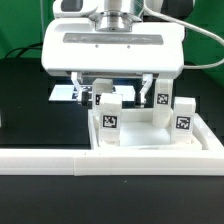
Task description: Assemble square table
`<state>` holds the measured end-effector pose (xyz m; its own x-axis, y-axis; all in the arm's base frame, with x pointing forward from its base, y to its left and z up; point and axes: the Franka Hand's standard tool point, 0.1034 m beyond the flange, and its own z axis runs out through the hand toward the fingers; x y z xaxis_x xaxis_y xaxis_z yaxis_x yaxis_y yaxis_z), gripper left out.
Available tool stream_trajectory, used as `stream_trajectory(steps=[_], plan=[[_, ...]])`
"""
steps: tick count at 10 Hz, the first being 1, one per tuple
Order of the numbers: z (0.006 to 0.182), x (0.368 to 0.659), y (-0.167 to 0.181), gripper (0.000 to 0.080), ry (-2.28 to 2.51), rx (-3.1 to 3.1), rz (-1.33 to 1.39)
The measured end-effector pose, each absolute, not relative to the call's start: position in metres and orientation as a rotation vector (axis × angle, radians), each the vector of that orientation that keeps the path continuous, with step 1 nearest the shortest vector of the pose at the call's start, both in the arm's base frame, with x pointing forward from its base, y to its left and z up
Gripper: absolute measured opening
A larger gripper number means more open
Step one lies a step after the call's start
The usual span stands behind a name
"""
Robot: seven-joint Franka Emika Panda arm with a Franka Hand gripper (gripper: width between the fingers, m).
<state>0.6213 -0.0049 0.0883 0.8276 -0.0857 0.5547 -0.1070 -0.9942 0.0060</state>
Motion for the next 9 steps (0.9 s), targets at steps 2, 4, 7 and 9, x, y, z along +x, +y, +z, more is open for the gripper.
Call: stream_trajectory(steps=[2,4,7,9], plan=[[0.088,0.621,-0.006,0.0649,-0.158,2.968,0.896],[0.102,0.624,-0.013,0.0649,-0.208,3.074,0.656],[0.113,0.633,-0.004,0.0649,-0.265,3.19,0.347],[0.096,0.631,-0.008,0.0649,-0.282,3.186,0.329]])
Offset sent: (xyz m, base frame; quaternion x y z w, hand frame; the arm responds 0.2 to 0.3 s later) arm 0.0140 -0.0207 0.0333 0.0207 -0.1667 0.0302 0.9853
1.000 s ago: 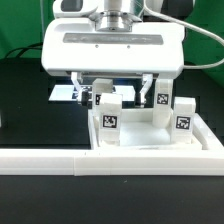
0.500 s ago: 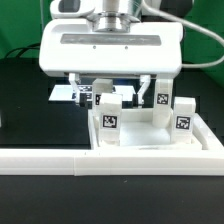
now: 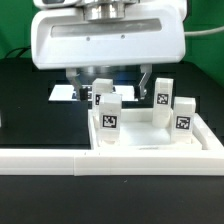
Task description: Assemble square table
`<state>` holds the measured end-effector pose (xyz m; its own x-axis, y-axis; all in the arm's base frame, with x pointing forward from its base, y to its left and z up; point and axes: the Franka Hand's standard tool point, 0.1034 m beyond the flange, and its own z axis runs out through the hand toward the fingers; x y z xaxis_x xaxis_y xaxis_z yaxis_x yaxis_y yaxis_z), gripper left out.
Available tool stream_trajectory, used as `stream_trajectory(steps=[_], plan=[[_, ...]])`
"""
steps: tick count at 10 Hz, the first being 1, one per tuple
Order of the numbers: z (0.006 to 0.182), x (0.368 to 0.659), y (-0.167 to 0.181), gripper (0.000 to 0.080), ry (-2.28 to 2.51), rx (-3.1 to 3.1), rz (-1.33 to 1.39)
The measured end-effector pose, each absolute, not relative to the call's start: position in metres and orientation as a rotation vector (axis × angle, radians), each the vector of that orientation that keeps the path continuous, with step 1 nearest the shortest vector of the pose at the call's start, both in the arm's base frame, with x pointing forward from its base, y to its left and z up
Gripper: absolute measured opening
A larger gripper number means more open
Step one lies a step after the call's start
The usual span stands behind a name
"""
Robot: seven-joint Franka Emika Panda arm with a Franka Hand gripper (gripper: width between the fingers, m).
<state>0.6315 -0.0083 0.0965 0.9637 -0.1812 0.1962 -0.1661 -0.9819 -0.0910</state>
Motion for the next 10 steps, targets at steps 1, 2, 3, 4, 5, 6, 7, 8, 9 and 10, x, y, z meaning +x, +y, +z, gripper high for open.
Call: stream_trajectory(steps=[1,2,3,4,5,6,7,8,9,10], plan=[[0.097,0.632,-0.008,0.0649,0.268,-3.039,-0.315],[0.097,0.632,-0.008,0.0649,0.268,-3.039,-0.315],[0.097,0.632,-0.008,0.0649,0.269,-3.039,-0.314],[0.093,0.628,-0.01,0.0649,0.27,-3.04,-0.252],[0.087,0.623,-0.013,0.0649,0.31,-3.023,-0.035],[0.089,0.627,-0.014,0.0649,0.336,-2.992,0.147],[0.089,0.635,-0.014,0.0649,0.319,-2.962,0.293],[0.086,0.642,-0.014,0.0649,0.325,-2.964,0.283],[0.082,0.641,-0.011,0.0649,0.324,-2.967,0.285],[0.08,0.641,-0.009,0.0649,0.32,-2.97,0.277]])
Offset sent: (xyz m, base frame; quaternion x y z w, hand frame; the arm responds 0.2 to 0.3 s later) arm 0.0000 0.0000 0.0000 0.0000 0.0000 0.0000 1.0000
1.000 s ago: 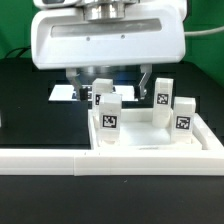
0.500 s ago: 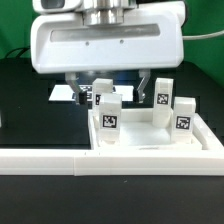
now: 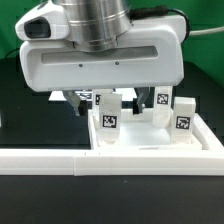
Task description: Assemble square table
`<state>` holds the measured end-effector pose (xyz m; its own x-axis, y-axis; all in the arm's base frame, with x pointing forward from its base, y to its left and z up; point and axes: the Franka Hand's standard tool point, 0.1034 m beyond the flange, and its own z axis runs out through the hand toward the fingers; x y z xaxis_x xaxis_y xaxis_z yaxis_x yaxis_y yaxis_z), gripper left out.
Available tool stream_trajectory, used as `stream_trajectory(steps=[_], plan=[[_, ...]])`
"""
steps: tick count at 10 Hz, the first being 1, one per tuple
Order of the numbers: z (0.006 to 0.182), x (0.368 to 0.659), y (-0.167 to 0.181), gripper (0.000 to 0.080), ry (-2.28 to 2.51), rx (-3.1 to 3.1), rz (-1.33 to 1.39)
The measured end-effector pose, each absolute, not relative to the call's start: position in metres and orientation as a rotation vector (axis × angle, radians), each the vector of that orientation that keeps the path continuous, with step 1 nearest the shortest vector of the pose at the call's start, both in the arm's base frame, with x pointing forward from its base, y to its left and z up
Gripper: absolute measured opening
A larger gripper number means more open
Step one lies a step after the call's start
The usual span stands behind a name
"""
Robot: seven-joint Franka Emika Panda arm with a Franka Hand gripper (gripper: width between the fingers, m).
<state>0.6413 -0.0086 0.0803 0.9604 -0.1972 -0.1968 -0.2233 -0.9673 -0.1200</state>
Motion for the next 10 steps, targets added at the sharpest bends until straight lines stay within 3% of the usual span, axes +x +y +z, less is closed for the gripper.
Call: stream_trajectory(steps=[3,6,10], plan=[[0.0757,0.6428,-0.0079,0.0649,0.321,-2.98,0.239],[0.0756,0.6428,-0.0082,0.0286,0.321,-2.981,0.239],[0.0751,0.6439,-0.0089,0.0288,0.386,-2.98,0.225]])
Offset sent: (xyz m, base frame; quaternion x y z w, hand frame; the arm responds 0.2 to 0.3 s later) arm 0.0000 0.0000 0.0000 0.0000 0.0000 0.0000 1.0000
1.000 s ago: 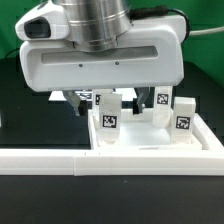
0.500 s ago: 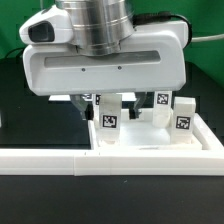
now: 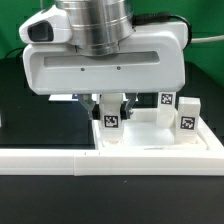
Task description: Assemble square table
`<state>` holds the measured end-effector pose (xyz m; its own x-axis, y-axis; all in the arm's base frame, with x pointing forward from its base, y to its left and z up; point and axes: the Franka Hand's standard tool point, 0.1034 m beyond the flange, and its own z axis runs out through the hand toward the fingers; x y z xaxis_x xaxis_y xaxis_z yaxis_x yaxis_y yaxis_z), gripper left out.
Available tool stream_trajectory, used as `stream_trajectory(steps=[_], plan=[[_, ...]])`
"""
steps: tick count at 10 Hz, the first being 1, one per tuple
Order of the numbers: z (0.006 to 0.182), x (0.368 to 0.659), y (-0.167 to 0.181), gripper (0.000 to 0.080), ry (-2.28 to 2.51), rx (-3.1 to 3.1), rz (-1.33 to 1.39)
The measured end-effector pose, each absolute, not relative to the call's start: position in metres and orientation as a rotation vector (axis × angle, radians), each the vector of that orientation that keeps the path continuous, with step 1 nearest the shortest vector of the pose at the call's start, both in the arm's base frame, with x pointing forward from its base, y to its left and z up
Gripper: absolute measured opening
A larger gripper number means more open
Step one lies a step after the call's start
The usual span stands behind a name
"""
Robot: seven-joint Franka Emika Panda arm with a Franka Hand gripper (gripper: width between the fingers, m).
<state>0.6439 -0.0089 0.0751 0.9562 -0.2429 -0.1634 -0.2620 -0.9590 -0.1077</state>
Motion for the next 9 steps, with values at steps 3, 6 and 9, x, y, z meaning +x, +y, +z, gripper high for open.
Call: stream_trajectory(steps=[3,6,9], plan=[[0.075,0.641,-0.006,0.0288,1.004,-2.888,0.112],[0.074,0.638,-0.012,0.029,1.558,-2.642,0.058],[0.074,0.635,-0.014,0.029,1.8,-2.488,0.065]])
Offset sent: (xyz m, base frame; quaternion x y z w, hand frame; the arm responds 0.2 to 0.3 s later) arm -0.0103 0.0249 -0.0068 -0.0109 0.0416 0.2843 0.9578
